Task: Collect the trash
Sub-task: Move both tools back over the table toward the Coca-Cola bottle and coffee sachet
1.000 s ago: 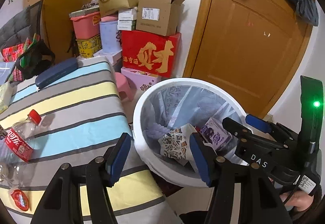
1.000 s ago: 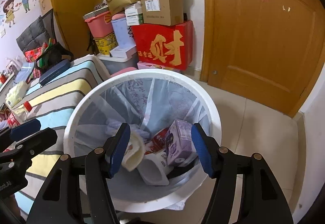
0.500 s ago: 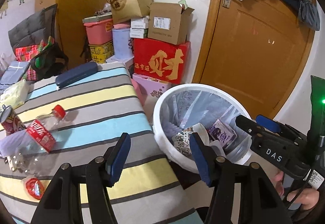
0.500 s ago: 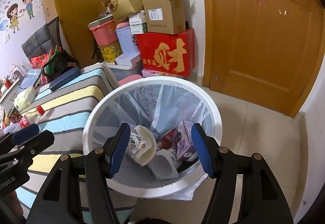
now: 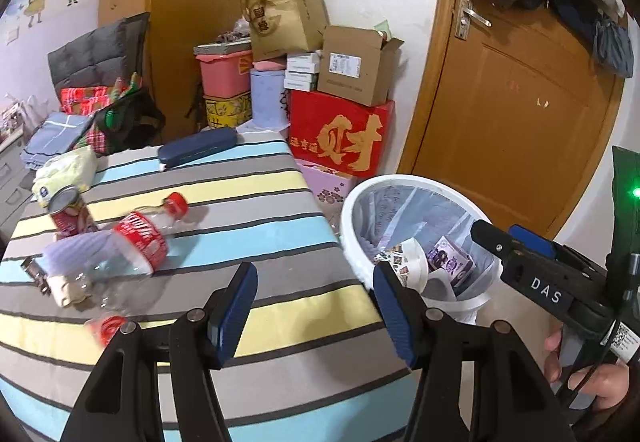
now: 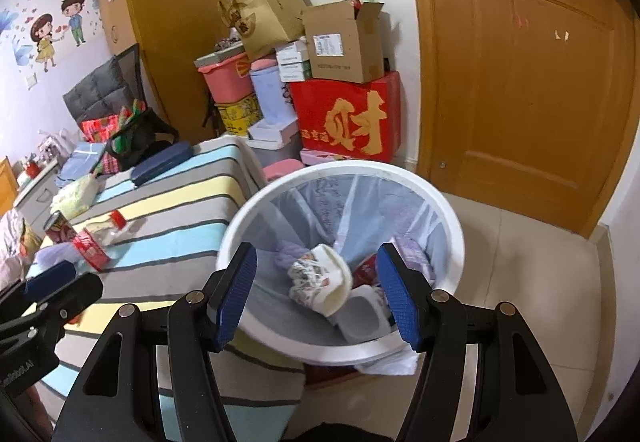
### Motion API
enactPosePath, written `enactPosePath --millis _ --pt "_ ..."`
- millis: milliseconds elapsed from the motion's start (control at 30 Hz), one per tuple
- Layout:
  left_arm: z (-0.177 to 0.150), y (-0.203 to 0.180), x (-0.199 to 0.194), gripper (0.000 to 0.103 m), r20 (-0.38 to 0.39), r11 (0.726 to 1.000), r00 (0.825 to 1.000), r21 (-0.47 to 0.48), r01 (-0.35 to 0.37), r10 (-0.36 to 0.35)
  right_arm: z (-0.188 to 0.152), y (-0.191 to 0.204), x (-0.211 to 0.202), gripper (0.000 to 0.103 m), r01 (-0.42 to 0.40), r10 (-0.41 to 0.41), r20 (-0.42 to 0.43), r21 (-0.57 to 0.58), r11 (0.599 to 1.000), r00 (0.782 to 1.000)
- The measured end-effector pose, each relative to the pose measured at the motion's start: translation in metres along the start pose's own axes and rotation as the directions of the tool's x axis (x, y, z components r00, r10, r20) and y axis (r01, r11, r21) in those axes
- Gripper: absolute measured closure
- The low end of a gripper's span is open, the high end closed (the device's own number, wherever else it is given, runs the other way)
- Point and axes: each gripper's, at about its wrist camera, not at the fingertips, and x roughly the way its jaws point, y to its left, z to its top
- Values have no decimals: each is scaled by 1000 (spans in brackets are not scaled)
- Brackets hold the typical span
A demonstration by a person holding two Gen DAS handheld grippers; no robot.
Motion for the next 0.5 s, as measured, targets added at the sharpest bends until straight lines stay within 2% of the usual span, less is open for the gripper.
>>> enactPosePath --millis 500 --pt "-17 56 -47 43 51 993 993 -62 -100 103 -12 54 -8 39 -81 82 9 -66 995 997"
